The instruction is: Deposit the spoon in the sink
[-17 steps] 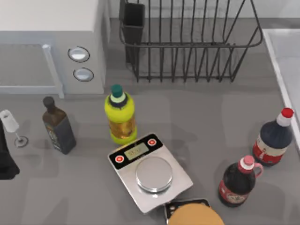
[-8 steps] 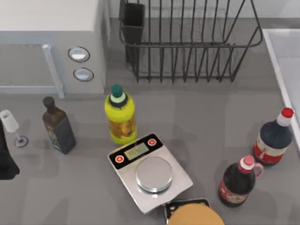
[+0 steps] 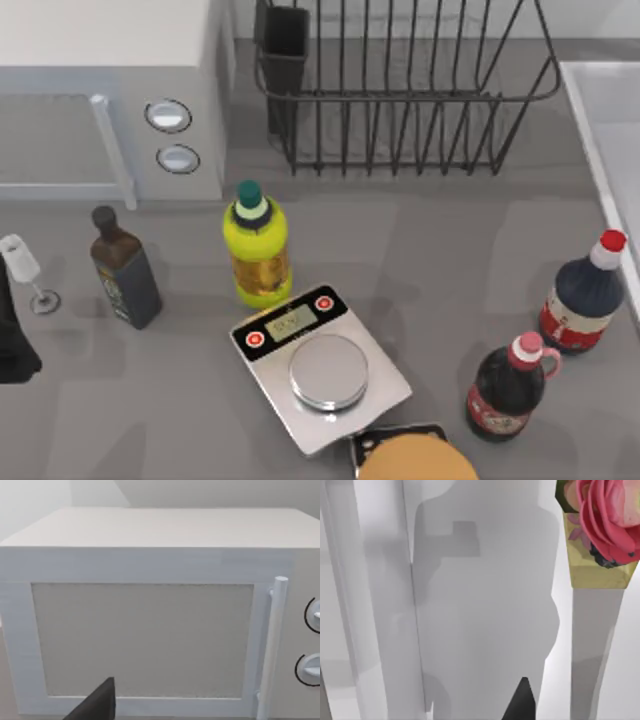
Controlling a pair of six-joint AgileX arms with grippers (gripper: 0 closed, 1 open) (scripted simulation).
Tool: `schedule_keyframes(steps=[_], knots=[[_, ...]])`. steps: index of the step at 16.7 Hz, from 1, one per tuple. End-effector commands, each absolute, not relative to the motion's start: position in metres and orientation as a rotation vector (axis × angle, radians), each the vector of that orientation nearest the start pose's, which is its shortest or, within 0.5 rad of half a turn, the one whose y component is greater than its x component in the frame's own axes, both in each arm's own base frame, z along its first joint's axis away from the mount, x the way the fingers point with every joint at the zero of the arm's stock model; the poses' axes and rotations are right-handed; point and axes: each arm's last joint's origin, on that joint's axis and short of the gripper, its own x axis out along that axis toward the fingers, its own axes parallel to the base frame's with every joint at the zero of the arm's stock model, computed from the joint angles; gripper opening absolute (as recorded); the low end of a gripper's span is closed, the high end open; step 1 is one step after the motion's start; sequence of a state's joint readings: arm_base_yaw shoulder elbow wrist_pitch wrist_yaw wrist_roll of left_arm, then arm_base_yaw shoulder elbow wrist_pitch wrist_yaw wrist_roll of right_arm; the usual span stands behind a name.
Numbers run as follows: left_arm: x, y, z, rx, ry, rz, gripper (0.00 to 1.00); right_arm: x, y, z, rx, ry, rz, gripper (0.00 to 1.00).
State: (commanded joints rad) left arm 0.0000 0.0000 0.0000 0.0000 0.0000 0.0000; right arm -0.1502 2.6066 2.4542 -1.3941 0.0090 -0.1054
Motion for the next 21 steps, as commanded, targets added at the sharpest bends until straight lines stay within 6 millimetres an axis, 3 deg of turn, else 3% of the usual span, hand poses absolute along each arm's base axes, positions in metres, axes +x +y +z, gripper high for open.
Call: schedule_keyframes(steps=[2, 15, 21], knots=[[0.1057, -0.0012, 0.1600, 0.000, 0.000, 0.000, 1.00, 0.5021, -0.0690, 0.1578, 0.021, 1.547, -0.027, 0.00], [0.1057, -0.0012, 0.1600, 0.000, 0.000, 0.000, 1.00, 0.5021, -0.0690, 0.1578, 0.021, 1.547, -0.027, 0.98], [0.1057, -0.0012, 0.1600, 0.000, 0.000, 0.000, 1.00, 0.5021, -0.0690, 0.1578, 0.021, 1.547, -0.027, 1.00]])
